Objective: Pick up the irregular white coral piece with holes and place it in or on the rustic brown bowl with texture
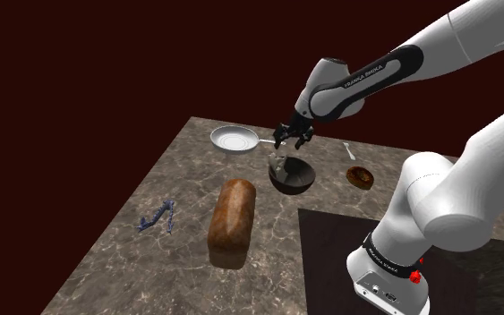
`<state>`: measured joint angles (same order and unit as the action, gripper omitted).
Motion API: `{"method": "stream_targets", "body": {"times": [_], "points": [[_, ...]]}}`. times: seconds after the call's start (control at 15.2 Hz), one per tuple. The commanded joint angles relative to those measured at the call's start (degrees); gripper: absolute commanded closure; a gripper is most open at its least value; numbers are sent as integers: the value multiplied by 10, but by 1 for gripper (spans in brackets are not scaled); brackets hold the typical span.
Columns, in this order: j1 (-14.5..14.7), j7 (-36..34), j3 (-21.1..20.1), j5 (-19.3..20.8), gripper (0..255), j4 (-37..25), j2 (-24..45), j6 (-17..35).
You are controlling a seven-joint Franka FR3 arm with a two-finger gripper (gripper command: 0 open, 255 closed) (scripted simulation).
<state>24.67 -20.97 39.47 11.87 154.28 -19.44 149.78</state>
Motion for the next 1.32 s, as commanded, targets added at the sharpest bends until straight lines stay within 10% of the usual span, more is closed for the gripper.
{"method": "stream_targets", "body": {"times": [0.0, 0.46, 0.53, 1.12, 1.19, 1.25], "points": [[7, 5, 6, -8, 0, 0, 11, 12], [7, 5, 6, -8, 0, 0, 11, 12], [7, 5, 6, -8, 255, 0, 11, 12], [7, 5, 6, -8, 255, 0, 11, 12], [7, 5, 6, -8, 0, 0, 11, 12], [4, -33, -28, 11, 0, -16, 24, -30]]}}
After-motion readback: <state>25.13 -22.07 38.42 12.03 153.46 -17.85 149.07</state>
